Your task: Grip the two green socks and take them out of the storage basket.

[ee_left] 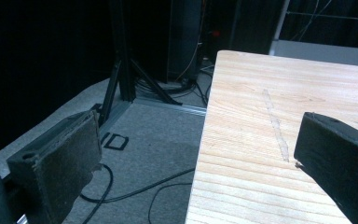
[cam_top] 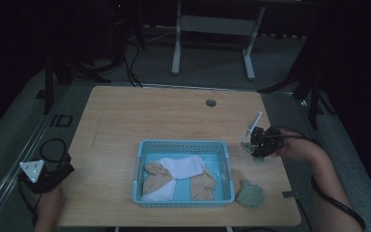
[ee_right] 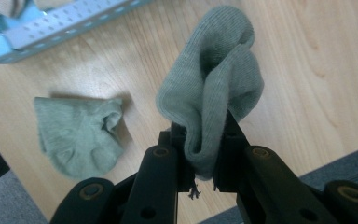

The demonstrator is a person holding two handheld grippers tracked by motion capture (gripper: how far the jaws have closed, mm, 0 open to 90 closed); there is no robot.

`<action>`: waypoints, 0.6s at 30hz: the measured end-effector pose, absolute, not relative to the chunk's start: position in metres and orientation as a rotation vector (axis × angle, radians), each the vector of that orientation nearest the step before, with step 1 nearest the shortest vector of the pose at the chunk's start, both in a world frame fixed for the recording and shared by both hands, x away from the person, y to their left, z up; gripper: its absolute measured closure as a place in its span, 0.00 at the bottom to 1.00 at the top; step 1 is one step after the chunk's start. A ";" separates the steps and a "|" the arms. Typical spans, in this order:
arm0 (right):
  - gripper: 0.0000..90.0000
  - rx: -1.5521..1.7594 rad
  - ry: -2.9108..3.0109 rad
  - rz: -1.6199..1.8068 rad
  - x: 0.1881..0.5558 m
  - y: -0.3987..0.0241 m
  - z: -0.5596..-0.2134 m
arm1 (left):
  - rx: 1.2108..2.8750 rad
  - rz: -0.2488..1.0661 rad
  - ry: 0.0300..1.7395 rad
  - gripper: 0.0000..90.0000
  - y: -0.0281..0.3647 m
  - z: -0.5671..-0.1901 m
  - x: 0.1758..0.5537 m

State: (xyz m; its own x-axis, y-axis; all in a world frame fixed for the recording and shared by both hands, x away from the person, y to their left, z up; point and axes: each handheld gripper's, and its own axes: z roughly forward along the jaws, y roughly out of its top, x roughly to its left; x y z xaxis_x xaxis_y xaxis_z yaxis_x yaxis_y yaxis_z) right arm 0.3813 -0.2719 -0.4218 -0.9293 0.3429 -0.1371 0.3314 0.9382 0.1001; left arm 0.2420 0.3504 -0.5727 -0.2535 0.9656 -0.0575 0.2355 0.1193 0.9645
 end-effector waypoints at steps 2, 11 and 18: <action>0.90 0.521 2.946 0.110 0.382 -0.272 -0.426 | 1.194 1.190 1.624 0.01 0.350 -0.573 0.242; 0.90 0.557 3.003 0.081 0.391 -0.268 -0.474 | 1.195 1.189 1.622 0.01 0.351 -0.573 0.242; 0.89 0.571 3.060 0.079 0.391 -0.264 -0.501 | 1.191 1.189 1.620 0.01 0.351 -0.573 0.242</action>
